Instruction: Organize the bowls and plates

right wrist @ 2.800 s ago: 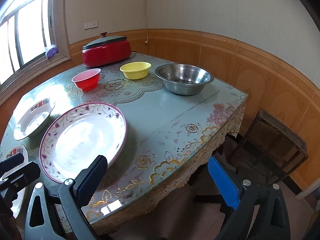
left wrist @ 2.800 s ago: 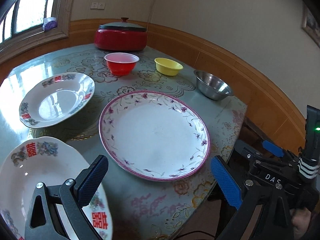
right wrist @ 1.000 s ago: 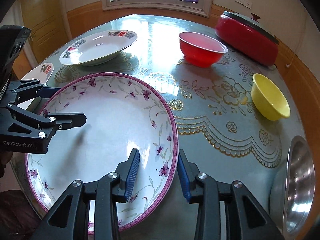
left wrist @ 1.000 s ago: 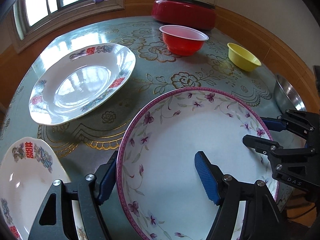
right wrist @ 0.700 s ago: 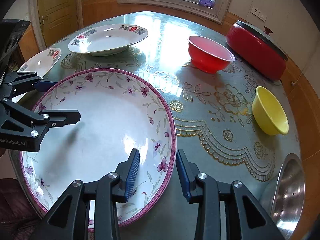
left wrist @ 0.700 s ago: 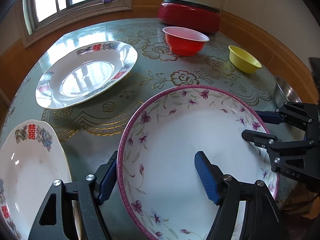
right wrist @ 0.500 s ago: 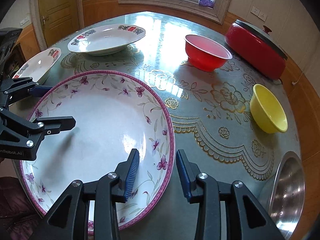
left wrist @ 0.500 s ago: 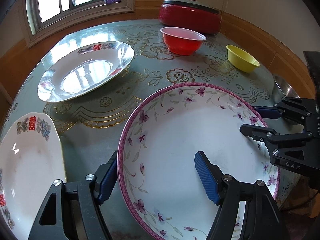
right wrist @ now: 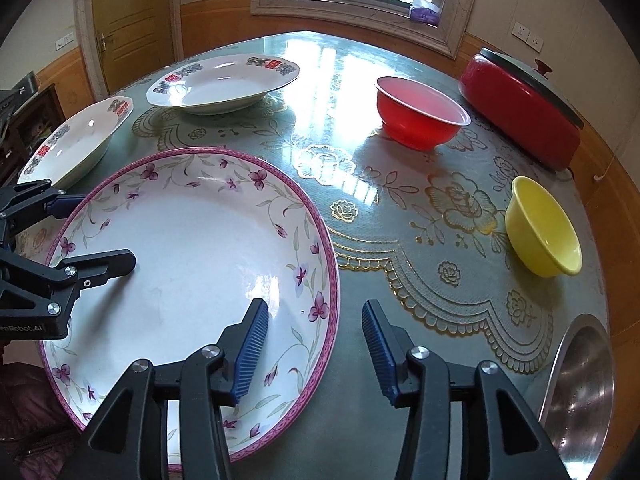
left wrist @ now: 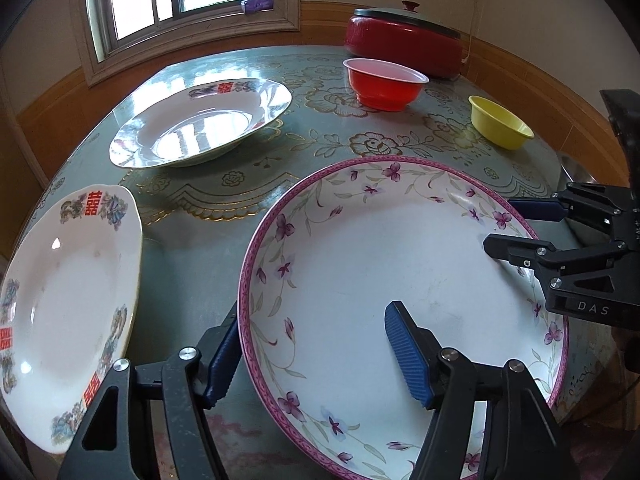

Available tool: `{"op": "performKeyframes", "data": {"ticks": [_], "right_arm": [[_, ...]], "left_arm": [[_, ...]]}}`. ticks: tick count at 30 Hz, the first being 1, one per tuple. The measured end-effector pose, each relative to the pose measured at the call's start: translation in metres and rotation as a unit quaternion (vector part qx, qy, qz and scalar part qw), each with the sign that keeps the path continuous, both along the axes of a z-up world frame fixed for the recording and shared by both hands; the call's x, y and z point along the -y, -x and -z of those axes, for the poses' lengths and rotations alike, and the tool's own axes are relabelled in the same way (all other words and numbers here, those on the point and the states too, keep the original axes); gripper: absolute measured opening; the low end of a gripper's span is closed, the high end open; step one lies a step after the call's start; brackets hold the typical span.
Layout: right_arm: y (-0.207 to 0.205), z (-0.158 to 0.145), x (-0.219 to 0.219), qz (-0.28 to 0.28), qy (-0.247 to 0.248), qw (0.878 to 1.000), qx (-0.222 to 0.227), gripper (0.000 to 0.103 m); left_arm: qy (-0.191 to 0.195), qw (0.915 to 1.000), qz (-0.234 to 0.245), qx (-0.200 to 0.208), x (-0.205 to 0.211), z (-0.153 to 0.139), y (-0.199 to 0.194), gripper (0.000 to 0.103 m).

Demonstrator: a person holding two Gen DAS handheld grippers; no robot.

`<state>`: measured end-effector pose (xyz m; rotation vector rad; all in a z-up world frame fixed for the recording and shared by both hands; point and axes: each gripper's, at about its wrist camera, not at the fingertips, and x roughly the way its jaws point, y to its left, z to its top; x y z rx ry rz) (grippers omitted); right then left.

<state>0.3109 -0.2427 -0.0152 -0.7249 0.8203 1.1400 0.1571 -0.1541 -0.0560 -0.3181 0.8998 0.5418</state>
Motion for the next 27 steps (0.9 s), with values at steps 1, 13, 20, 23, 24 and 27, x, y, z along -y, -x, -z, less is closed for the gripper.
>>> {"op": "performKeyframes", "data": {"ticks": [1,13,20,23,24,27], "right_arm": [[-0.002,0.000,0.000,0.000,-0.001,1.000,-0.003,0.053],[-0.005,0.001,0.007,-0.014,-0.014,0.999,-0.026,0.044],[-0.027,0.002,0.008,0.031,-0.017,0.999,-0.022,0.033],[-0.027,0.001,0.009,0.031,-0.017,0.999,-0.020,0.033],[-0.027,0.001,0.009,0.032,-0.018,0.999,-0.020,0.033],[-0.026,0.001,0.007,0.035,-0.017,0.999,-0.016,0.033]], "left_arm": [[0.000,1.0000,-0.004,0.001,0.000,0.000,0.000,0.069],[-0.007,0.9995,-0.031,0.005,-0.006,0.000,-0.016,0.067],[-0.014,0.9998,-0.009,0.007,-0.001,-0.001,-0.042,0.065],[-0.015,0.9998,-0.011,0.006,-0.004,-0.002,-0.041,0.058],[-0.018,0.9998,-0.010,0.005,-0.004,-0.003,-0.040,0.057],[-0.023,0.9997,-0.010,0.004,-0.001,-0.003,-0.037,0.056]]}}
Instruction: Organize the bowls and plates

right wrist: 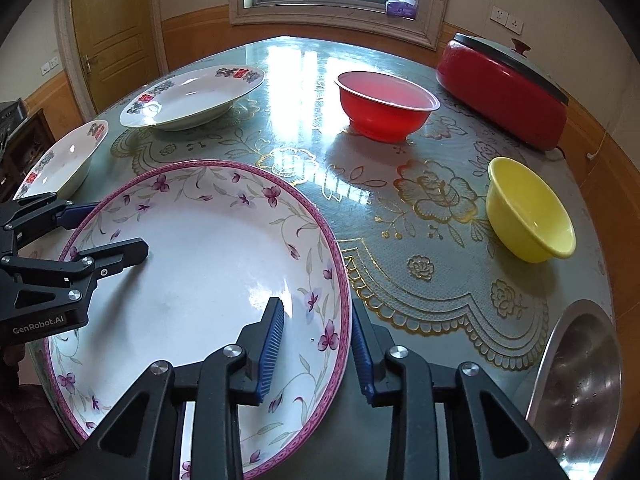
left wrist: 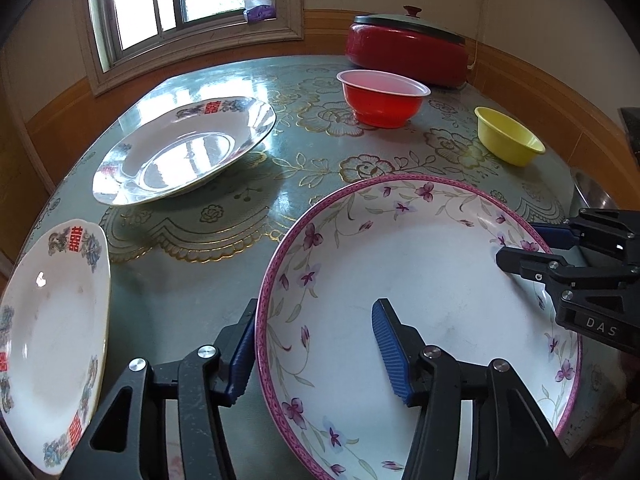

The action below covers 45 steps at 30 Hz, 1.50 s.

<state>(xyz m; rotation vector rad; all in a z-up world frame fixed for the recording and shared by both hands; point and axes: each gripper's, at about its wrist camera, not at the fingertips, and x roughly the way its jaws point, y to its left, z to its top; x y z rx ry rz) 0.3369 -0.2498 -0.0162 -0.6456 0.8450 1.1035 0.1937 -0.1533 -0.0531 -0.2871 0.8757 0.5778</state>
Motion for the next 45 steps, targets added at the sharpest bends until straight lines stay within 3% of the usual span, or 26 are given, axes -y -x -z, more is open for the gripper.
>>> {"op": "performKeyframes", "data": {"ticks": [18,26,33,42,45], "right_arm": [[0.004,0.001,0.001,0.016,-0.007,1.000,0.012,0.033],[0.005,0.001,-0.001,0.031,-0.005,0.999,0.016,0.033],[0.006,0.001,-0.003,0.060,-0.004,0.998,0.017,0.033],[0.004,-0.001,-0.005,0.095,0.005,0.995,-0.002,0.033],[0.007,-0.005,-0.006,0.110,0.007,0.994,0.022,0.033]], "left_arm": [[-0.001,0.9987,-0.051,0.004,0.017,0.000,0.036,0.054],[-0.009,0.9991,-0.042,0.004,0.023,-0.001,0.032,0.043],[-0.012,0.9992,-0.038,-0.001,0.017,-0.003,0.027,0.042],[-0.013,0.9995,-0.014,0.025,0.012,-0.018,0.044,0.041],[-0.015,0.9991,-0.012,0.037,0.008,-0.026,0.052,0.041]]}}
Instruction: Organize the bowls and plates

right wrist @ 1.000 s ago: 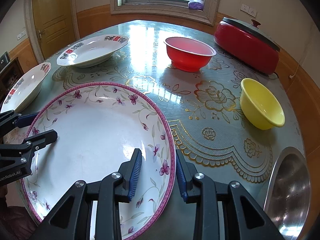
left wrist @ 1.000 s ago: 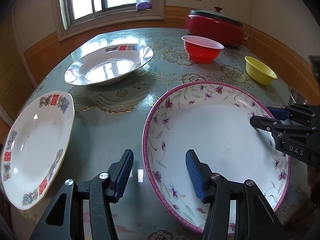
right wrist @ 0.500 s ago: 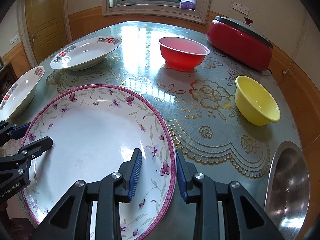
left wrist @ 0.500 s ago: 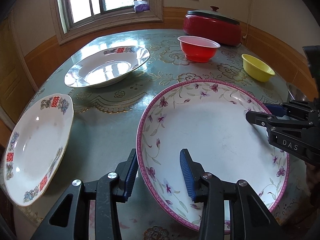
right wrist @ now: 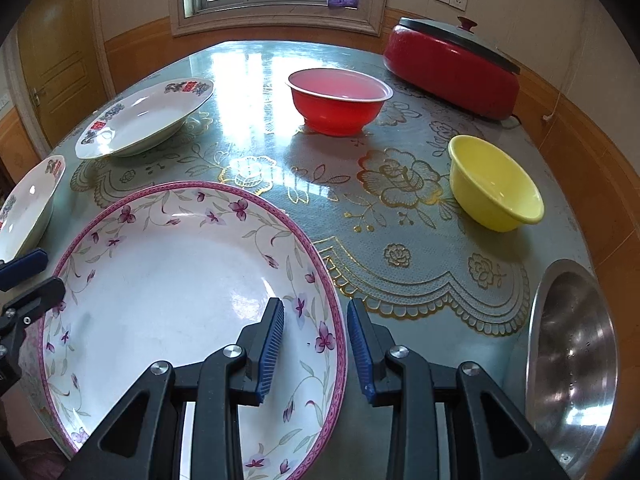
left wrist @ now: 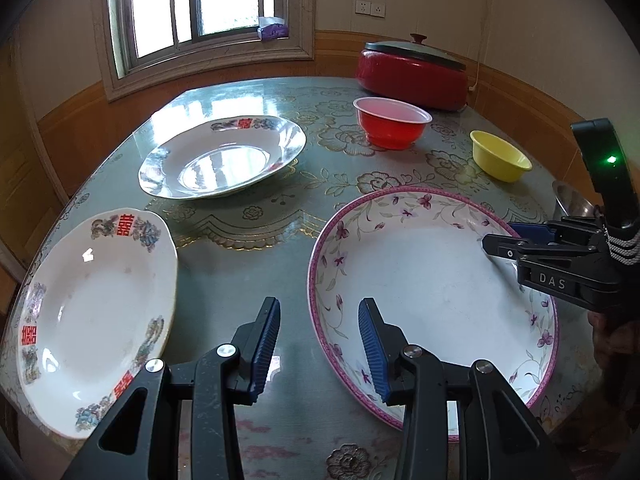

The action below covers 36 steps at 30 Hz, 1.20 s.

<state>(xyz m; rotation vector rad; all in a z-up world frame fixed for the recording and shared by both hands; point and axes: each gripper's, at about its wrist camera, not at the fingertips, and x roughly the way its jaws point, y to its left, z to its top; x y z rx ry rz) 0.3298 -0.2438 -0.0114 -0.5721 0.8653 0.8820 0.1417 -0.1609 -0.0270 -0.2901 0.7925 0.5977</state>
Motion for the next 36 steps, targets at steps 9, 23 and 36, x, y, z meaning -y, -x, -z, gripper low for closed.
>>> {"op": "performKeyframes", "data": {"ticks": [9,23,36], "right_arm": [[0.048,-0.032,-0.024,-0.024,-0.028,0.997,0.068,0.033],[0.105,-0.042,-0.079,-0.078,-0.057,0.993,0.072,0.033],[0.132,-0.041,-0.118,-0.102,-0.058,0.990,0.075,0.033]], "left_arm": [[0.000,0.9995,-0.005,0.030,-0.016,-0.019,0.022,0.042],[-0.005,0.9976,-0.056,0.041,-0.050,-0.028,0.069,0.043],[-0.005,0.9959,-0.080,0.041,-0.085,-0.030,0.100,0.044]]}}
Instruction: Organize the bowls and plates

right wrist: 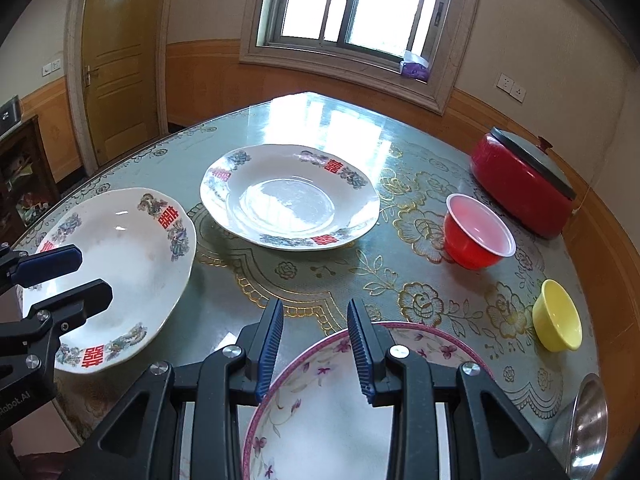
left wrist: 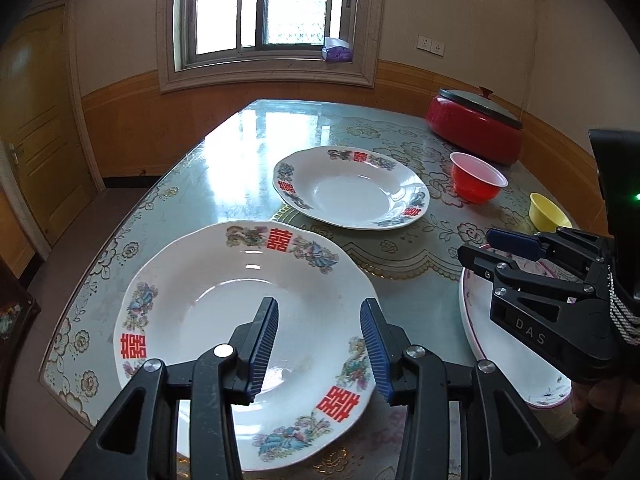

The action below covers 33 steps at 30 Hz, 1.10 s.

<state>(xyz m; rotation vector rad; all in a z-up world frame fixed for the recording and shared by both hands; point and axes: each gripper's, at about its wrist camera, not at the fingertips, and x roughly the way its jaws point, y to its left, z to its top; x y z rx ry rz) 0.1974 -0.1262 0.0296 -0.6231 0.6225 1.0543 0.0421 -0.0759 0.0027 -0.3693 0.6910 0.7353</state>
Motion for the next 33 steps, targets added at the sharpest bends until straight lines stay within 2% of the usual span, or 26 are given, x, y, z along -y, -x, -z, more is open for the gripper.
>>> {"op": "performKeyframes", "data": {"ticks": [16,33], "right_arm": [[0.032,0.009,-0.044,-0.012,0.012,1.000,0.001,0.033],[0.056,0.019,-0.077,-0.010,0.030,0.999,-0.004,0.033]], "left_arm": [[0.000,0.9992,-0.039,0.008,-0.063,-0.003,0.050,0.048],[0.011,0.9966,-0.081,0.001,-0.119,0.011,0.097,0.051]]}}
